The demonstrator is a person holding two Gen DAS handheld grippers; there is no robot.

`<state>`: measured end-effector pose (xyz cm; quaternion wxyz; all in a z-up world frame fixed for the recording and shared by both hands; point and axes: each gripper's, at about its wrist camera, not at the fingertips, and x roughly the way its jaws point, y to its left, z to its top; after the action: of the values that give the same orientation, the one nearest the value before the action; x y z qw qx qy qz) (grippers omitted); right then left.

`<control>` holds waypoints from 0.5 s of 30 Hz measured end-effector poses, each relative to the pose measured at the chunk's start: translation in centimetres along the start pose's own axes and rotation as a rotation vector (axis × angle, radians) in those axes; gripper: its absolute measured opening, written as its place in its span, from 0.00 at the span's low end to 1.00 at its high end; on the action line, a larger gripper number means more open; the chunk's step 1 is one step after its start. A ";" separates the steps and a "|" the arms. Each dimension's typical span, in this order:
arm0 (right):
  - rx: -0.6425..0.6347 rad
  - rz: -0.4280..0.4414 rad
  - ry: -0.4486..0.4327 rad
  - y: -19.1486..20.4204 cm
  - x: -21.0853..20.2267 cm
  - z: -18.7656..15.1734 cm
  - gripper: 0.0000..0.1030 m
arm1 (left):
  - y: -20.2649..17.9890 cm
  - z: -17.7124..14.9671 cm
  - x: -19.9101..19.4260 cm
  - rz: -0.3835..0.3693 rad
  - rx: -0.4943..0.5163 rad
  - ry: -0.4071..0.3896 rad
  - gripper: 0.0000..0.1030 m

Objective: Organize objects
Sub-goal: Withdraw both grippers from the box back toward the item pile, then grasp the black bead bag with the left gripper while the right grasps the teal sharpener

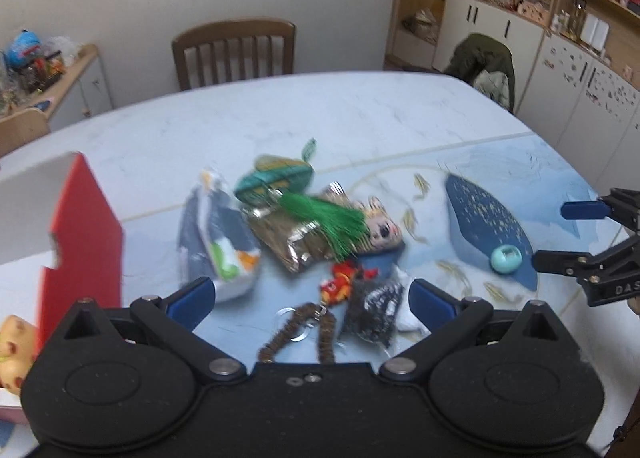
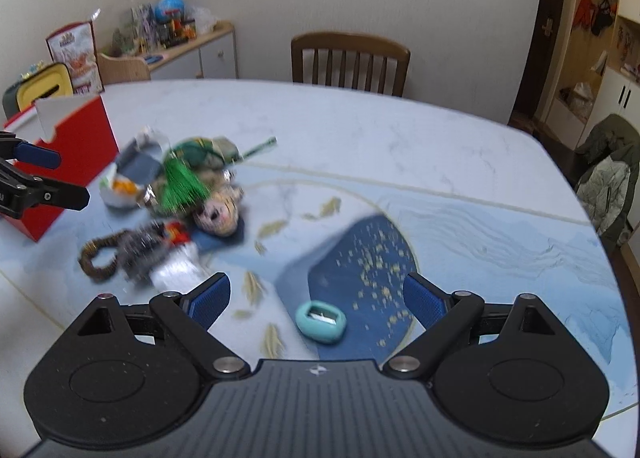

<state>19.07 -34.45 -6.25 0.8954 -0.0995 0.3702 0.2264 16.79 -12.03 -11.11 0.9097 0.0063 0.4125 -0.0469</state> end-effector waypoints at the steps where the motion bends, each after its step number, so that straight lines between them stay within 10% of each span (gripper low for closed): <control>1: 0.003 0.003 0.012 -0.2 0.4 -0.2 0.91 | -0.2 -0.2 0.3 -0.003 0.002 0.005 1.00; 15: -0.010 0.063 0.085 -0.3 4.4 -1.4 0.89 | -2.0 -1.0 3.6 -0.054 0.022 0.057 0.91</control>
<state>21.12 -33.69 -10.36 0.8709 -0.1015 0.4095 0.2519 18.18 -14.31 -14.41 0.8958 0.0064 0.4379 -0.0756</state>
